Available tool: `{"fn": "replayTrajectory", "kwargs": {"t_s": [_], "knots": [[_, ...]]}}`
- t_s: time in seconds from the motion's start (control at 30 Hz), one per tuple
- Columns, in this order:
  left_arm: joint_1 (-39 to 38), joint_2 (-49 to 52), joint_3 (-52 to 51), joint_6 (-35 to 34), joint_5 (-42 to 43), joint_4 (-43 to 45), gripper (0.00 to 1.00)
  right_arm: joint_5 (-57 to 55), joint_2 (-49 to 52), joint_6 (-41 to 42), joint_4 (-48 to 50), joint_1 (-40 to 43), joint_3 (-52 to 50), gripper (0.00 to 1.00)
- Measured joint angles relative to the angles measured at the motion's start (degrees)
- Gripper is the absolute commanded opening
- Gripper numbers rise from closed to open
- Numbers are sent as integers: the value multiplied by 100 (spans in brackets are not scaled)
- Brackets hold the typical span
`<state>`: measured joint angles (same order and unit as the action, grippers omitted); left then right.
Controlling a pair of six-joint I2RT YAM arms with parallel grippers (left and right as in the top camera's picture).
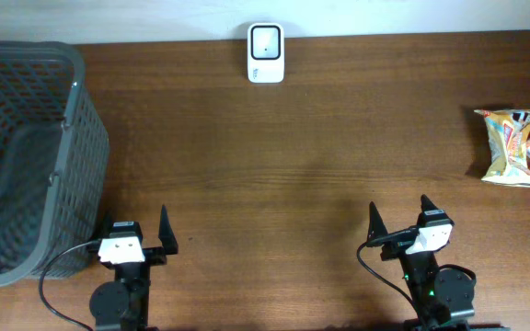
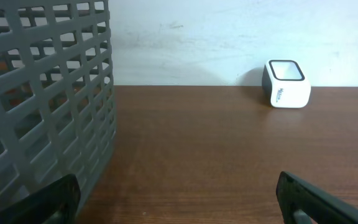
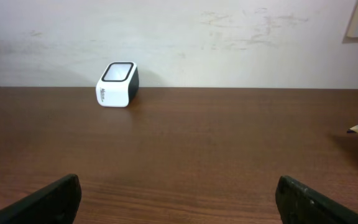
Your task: Scan the item barcode
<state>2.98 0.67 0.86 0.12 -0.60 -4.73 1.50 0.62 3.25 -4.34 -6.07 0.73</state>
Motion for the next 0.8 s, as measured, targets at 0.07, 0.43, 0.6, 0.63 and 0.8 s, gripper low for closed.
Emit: {"fn": "replayTrajectory", "kwargs": {"t_s": [0.07,0.43,0.6,0.63,0.8], "knots": [[0,0,0,-15,0,0,99,0,0,-4,0,0,0,99],[11,0,0,-170,-2,0,99,0,0,-4,0,0,0,99],[11,0,0,-188,-2,0,99,0,0,-2,0,0,0,98],[11,0,0,-188,-2,0,99,0,0,-4,0,0,0,99],[11,0,0,-188,-2,0,99,0,0,0,0,0,0,99]]}}
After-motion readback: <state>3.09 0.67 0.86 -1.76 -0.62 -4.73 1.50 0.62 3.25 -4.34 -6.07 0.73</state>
